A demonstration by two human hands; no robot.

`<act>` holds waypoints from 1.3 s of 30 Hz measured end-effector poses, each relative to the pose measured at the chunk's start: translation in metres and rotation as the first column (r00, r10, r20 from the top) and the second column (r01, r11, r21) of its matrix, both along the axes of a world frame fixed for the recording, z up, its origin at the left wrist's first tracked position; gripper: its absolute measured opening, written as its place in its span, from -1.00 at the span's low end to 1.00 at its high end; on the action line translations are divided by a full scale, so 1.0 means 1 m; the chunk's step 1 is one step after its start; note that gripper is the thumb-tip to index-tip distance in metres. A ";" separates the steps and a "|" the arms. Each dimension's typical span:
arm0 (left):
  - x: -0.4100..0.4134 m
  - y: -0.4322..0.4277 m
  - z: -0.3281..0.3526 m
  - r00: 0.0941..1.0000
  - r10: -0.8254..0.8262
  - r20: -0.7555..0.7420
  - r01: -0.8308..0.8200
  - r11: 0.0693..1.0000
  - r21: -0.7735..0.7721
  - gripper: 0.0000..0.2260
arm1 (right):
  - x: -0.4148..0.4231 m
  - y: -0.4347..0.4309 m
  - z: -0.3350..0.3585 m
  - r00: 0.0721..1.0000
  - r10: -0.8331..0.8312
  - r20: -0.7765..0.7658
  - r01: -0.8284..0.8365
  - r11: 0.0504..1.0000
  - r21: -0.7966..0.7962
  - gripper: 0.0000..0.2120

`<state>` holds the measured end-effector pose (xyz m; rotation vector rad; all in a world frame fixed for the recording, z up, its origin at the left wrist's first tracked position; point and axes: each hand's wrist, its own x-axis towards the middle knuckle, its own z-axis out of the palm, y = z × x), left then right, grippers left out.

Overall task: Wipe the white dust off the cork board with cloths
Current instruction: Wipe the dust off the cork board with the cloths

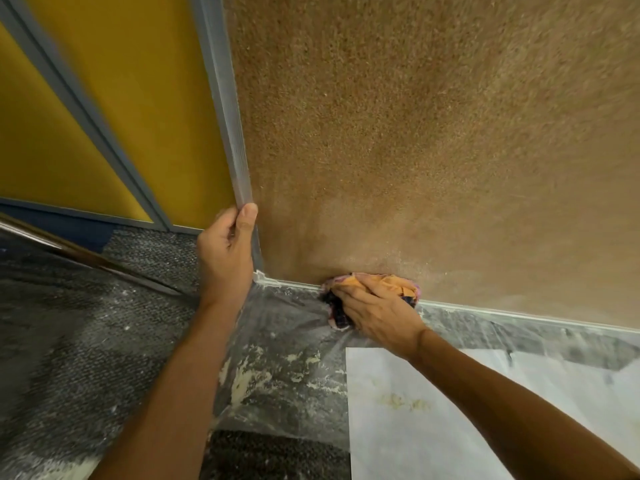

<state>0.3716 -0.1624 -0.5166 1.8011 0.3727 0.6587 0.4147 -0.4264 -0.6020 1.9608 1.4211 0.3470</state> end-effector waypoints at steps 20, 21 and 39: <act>0.002 -0.022 -0.016 0.965 -0.009 -0.261 0.027 0.997 0.066 -0.04 | -0.022 0.027 0.009 0.925 0.017 -0.378 0.209 0.810 0.548 -0.75; 0.002 -0.023 -0.016 0.968 -0.001 -0.251 0.019 0.997 0.070 -0.10 | -0.028 0.029 0.017 0.924 0.061 -0.378 0.215 0.733 0.645 -0.76; 0.002 -0.023 -0.020 0.981 0.003 -0.196 0.017 0.995 0.100 -0.39 | -0.036 0.016 0.008 0.772 -0.128 -0.623 0.478 0.762 0.436 -0.72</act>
